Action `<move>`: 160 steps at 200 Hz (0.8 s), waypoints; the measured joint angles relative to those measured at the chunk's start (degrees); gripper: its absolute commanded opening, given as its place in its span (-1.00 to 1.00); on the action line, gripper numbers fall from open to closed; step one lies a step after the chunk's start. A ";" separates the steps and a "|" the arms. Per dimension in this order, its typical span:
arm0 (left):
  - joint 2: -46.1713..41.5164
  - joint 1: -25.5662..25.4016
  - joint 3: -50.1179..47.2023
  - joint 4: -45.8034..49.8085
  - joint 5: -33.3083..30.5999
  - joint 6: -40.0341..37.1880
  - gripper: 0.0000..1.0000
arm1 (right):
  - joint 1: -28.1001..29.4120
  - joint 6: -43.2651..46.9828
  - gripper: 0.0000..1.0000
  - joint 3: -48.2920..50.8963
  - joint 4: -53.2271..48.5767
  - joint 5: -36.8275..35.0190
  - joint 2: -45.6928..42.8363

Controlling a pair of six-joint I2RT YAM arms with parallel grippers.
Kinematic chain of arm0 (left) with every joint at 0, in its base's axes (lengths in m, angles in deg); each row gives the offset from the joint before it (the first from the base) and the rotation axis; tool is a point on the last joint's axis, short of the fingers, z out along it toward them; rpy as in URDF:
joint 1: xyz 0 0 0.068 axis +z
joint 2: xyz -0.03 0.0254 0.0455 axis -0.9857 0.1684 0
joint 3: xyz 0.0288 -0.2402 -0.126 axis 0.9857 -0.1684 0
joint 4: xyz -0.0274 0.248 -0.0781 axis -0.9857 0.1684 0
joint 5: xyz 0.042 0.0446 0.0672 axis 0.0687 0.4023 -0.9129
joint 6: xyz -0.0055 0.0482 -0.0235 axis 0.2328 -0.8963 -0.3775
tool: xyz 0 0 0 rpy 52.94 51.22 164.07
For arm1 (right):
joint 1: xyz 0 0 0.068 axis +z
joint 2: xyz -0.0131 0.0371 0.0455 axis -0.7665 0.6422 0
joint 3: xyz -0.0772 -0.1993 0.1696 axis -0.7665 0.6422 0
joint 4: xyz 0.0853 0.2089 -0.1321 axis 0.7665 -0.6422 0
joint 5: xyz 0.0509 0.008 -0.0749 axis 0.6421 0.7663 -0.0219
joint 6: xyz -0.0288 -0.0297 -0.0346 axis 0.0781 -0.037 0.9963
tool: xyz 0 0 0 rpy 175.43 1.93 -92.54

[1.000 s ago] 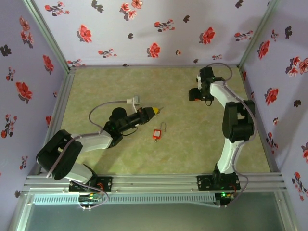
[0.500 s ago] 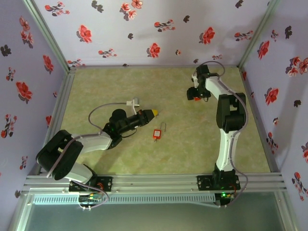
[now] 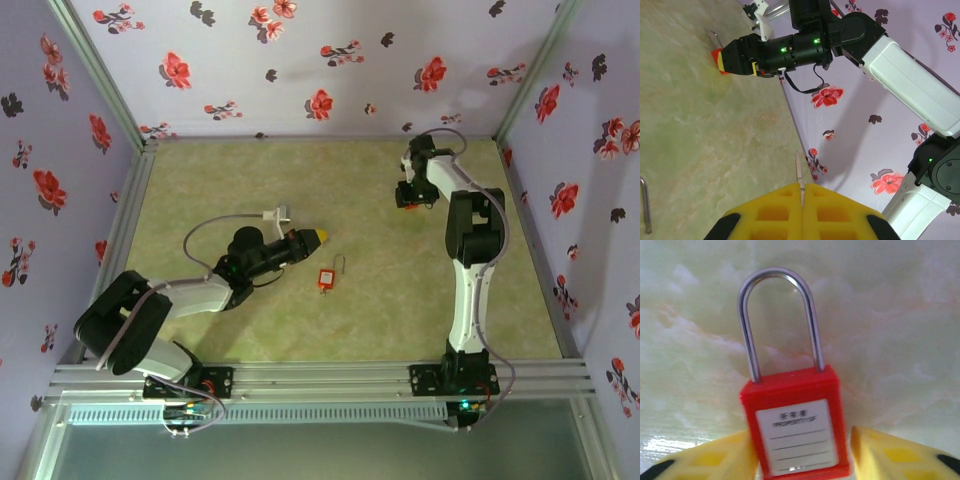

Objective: Unlock with the key

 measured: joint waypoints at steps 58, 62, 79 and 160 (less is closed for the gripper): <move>-0.22 0.00 0.00 1.07 -0.42 -0.61 -1.00 | -0.55 -2.14 -0.39 0.02 0.20 0.07 -0.02; -0.31 0.00 0.00 1.31 -0.42 -0.72 -1.00 | -0.55 -2.38 -0.42 0.07 0.24 0.04 -0.02; -0.94 -0.04 0.02 2.16 -0.57 -1.20 -1.00 | -0.55 -3.41 -0.49 0.76 0.68 0.15 -0.52; -4.94 -5.79 1.90 9.55 -9.22 -8.20 -1.00 | -0.50 -26.82 -0.77 26.51 13.97 9.57 -20.02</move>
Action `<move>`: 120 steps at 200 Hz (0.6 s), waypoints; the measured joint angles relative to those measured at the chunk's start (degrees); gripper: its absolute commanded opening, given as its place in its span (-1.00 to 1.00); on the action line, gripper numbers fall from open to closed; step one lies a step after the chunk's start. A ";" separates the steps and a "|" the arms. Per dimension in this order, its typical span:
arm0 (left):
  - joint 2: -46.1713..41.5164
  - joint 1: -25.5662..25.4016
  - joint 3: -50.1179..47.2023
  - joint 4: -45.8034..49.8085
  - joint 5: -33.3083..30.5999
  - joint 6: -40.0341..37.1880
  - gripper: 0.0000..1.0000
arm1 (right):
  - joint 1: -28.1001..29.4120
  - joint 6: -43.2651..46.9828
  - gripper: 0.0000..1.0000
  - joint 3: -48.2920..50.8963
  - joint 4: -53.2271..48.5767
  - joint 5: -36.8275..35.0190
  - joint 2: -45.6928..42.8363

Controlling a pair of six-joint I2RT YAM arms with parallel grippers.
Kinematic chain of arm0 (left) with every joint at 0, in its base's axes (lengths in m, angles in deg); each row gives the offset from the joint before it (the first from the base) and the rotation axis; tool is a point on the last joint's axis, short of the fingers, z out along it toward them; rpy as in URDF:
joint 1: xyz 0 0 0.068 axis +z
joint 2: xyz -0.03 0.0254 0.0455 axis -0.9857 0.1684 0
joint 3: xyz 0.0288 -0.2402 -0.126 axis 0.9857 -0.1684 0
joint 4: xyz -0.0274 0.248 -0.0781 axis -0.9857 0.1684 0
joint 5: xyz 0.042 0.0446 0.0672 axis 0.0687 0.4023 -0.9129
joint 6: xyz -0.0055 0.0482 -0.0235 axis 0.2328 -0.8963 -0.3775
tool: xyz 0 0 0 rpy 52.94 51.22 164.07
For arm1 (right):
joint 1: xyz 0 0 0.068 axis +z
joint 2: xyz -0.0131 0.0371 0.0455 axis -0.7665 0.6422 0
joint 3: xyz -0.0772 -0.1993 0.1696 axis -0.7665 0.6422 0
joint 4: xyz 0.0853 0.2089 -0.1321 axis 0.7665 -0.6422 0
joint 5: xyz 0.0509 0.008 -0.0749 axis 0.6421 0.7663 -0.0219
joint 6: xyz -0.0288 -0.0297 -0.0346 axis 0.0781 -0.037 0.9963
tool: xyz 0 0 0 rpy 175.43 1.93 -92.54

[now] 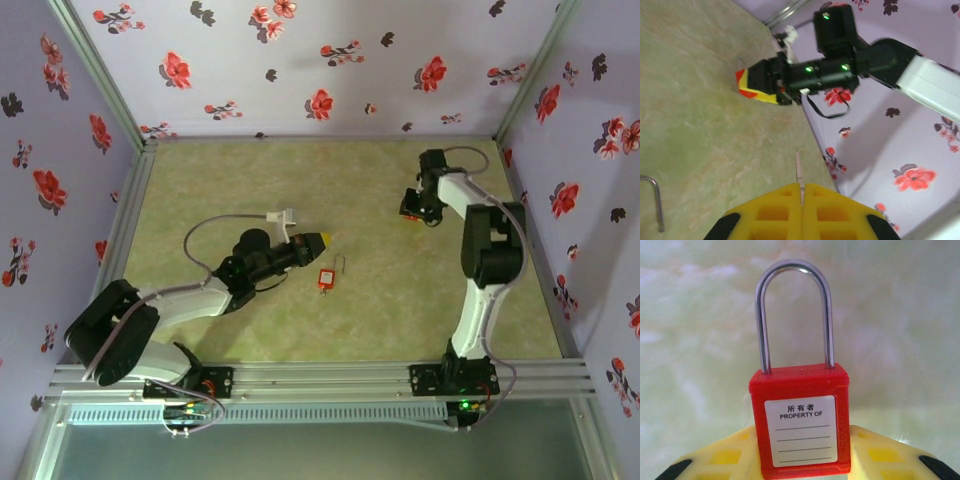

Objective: Unlock with the key

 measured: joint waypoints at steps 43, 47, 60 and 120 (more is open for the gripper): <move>-2.54 -4.66 4.66 3.80 -11.98 -9.22 -1.00 | 6.01 -23.47 -0.85 14.27 18.53 6.99 -22.32; -2.51 -4.92 5.35 4.00 -12.94 -10.29 -1.00 | 7.08 -24.98 -0.86 14.58 19.76 7.26 -23.56; -2.27 -5.57 7.17 4.37 -15.54 -13.00 -1.00 | 11.26 -30.27 -0.87 15.56 24.11 7.37 -27.47; 1.33 -7.34 10.47 5.33 -23.30 -19.30 -1.00 | 19.56 -43.87 -0.89 22.03 30.82 5.70 -35.43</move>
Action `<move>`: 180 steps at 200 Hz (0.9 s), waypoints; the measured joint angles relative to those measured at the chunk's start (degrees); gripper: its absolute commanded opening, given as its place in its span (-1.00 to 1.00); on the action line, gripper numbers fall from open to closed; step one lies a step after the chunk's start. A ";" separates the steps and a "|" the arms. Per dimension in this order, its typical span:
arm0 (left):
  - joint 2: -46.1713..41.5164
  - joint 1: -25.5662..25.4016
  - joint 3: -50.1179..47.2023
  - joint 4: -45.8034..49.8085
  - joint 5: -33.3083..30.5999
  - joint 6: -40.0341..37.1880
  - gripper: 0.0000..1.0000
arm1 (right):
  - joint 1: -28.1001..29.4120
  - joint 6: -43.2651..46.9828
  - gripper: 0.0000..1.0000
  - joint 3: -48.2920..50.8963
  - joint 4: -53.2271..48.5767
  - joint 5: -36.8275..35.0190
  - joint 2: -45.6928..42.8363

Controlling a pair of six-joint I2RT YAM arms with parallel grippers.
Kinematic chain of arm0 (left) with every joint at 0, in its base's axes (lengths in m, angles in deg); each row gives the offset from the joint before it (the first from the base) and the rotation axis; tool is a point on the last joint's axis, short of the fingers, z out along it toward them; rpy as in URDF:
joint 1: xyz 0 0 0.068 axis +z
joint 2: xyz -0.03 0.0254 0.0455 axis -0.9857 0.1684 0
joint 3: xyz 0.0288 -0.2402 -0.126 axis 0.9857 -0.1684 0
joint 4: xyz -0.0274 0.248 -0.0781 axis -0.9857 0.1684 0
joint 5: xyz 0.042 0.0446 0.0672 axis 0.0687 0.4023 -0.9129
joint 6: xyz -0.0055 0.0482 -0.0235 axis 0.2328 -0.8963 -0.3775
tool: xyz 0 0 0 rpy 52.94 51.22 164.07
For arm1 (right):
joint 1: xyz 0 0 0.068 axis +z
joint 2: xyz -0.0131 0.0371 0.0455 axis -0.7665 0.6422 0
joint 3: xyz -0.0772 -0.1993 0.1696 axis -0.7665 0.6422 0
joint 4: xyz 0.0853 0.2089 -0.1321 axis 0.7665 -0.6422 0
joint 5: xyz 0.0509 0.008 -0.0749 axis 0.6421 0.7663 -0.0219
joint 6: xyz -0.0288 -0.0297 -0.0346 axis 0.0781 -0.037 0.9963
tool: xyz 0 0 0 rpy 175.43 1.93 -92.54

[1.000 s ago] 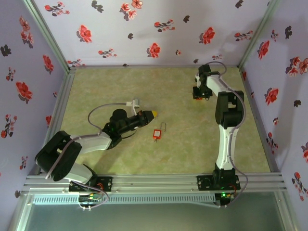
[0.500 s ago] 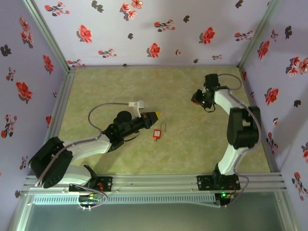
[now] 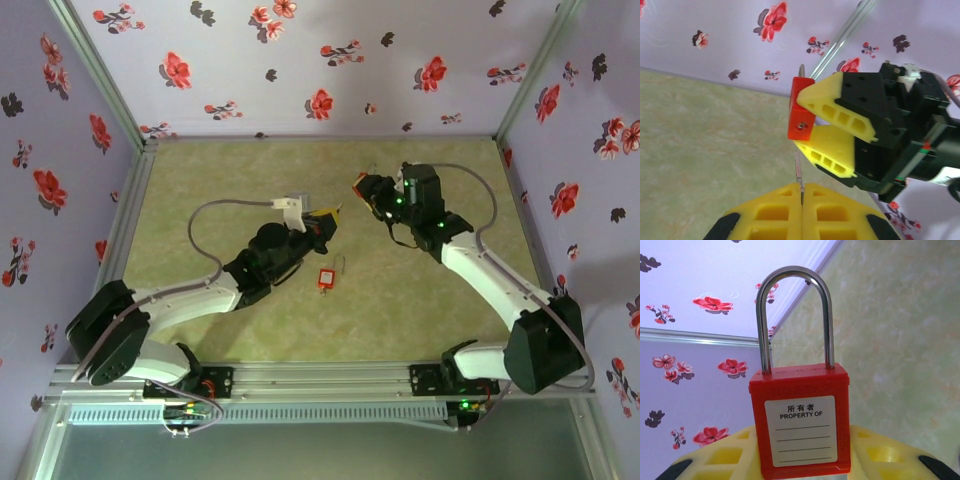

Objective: Unlock with the key

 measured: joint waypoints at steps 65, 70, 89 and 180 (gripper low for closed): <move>1.86 -0.96 0.63 0.68 -1.60 -1.14 -1.00 | 1.86 -4.20 -0.93 1.68 1.38 -0.87 -1.46; 1.88 -0.98 0.70 0.68 -1.62 -1.33 -1.00 | 2.08 -4.42 -0.93 1.99 1.66 -0.87 -1.51; 2.19 -1.11 1.11 0.70 -1.64 -1.88 -1.00 | 2.75 -5.14 -0.93 2.97 2.25 -1.07 -1.55; 3.61 -1.31 2.40 1.05 -1.62 -3.02 -1.00 | 5.38 -5.88 -0.96 3.87 2.67 -2.34 -1.60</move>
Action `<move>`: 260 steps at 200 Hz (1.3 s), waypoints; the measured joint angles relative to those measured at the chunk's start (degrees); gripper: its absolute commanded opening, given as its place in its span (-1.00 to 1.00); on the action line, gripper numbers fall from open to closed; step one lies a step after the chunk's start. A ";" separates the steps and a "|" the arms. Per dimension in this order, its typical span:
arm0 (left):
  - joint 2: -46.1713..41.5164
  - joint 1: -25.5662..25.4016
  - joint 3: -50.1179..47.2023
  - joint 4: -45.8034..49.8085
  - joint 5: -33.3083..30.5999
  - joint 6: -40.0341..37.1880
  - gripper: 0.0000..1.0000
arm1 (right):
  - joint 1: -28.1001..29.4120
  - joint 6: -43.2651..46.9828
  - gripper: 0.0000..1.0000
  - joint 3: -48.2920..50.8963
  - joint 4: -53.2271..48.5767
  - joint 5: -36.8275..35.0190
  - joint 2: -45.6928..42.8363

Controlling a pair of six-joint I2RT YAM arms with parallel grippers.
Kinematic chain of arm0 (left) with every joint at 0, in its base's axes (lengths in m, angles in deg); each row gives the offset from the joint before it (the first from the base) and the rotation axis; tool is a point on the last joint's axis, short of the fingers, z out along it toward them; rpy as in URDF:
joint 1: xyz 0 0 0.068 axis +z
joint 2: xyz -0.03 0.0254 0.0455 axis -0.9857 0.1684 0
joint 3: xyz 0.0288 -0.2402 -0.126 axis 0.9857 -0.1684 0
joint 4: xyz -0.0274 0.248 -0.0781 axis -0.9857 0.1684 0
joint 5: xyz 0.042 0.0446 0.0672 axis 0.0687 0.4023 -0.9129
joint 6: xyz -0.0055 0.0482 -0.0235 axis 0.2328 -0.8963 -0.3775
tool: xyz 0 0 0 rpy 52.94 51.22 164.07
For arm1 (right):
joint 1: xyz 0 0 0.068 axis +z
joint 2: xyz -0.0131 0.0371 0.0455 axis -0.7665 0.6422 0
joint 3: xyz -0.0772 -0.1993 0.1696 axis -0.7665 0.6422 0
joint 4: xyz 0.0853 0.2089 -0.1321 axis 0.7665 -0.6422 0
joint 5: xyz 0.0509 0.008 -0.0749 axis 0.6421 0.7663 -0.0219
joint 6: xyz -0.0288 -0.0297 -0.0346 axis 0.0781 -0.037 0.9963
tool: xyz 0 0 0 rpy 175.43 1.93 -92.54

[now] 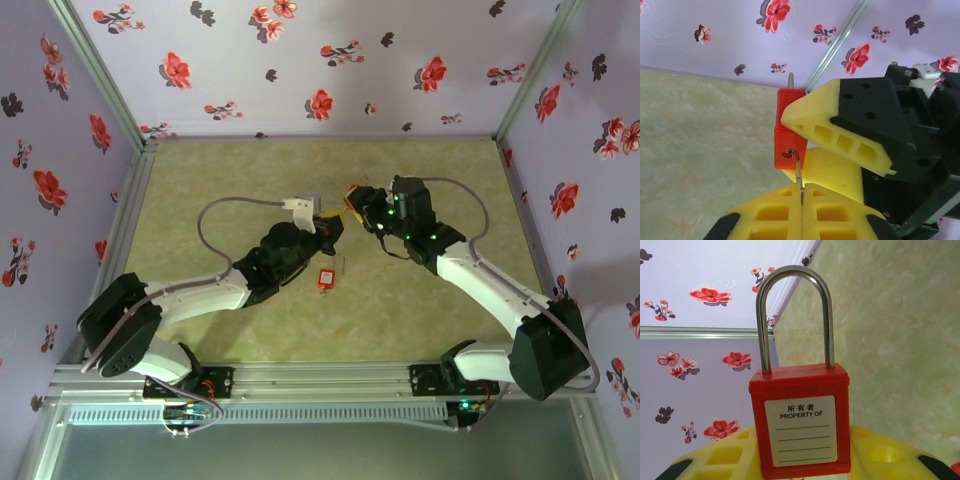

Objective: Unlock with the key

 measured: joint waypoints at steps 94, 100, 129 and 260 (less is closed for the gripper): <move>1.64 0.00 0.15 0.46 0.07 0.24 -1.00 | 0.61 -0.24 -0.98 2.34 0.96 -1.05 -0.96; 1.73 0.00 0.15 0.46 0.04 0.24 -1.00 | 0.61 -0.24 -0.98 2.47 0.96 -1.05 -1.03; 1.90 0.02 0.15 0.26 0.04 0.46 -1.00 | 0.76 -0.31 -0.99 3.08 1.57 -1.05 -1.07; 4.66 3.30 0.15 -6.19 7.32 6.36 -1.00 | 1.36 -2.34 -1.00 5.40 6.43 -4.59 -1.81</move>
